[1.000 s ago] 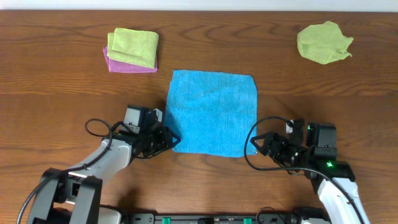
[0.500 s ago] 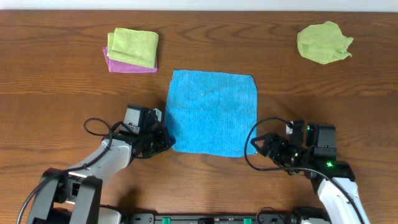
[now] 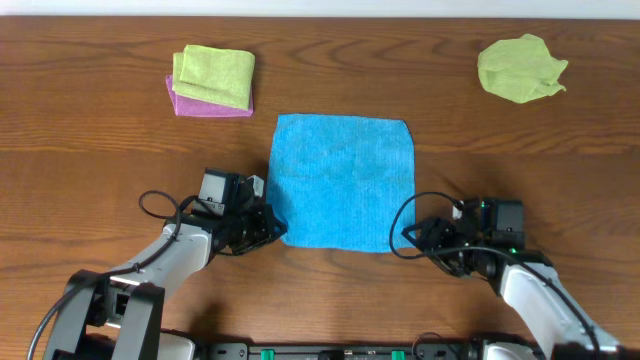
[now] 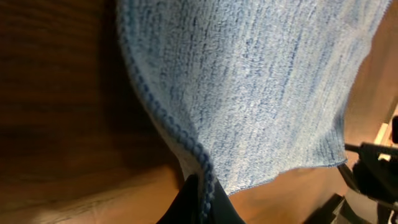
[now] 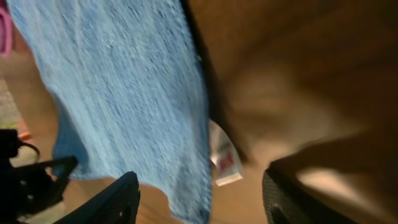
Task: Fold the cloth
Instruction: 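Grasp the blue cloth's near corners with both grippers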
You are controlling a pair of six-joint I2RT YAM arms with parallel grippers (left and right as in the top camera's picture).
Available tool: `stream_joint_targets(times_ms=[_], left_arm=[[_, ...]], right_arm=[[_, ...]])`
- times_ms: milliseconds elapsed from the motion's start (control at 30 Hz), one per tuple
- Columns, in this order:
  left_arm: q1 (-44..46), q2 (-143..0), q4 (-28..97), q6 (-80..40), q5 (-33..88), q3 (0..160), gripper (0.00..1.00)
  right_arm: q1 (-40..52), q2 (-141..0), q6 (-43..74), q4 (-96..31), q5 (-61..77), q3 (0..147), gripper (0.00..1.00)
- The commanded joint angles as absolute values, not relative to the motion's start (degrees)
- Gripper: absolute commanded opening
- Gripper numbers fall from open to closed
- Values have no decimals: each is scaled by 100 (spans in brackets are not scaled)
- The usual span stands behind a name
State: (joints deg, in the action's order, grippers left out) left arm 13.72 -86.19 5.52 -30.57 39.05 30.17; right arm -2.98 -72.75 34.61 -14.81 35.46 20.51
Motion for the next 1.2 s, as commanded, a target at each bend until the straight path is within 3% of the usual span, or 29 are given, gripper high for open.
stream_joint_targets(times_ms=[0, 233, 500, 633, 800, 900, 1167], left_arm=[[1391, -8689, 554, -2985, 4058, 2963, 6], [1391, -8689, 554, -3002, 4056, 2963, 6], [1391, -8689, 554, -3006, 4060, 2963, 6], [1391, -8689, 550, -3024, 4163, 2963, 6], [1391, -8689, 552, -3024, 4167, 2963, 6], [1389, -8689, 552, -3020, 4202, 2963, 6], [1380, -8665, 609, -2829, 4786, 2967, 6]], right_arm=[[-331, -7592, 3673, -1225, 3476, 2010, 63], [-329, -8200, 3881, -565, 3476, 2010, 62], [-314, -8628, 3922, -294, 3487, 2010, 51], [-123, -8670, 3942, -228, 3487, 2010, 50], [156, -8689, 3951, -56, 3273, 2010, 24], [207, -8691, 3951, -58, 3168, 2012, 1], [207, -8562, 3479, -154, 3614, 2018, 2]])
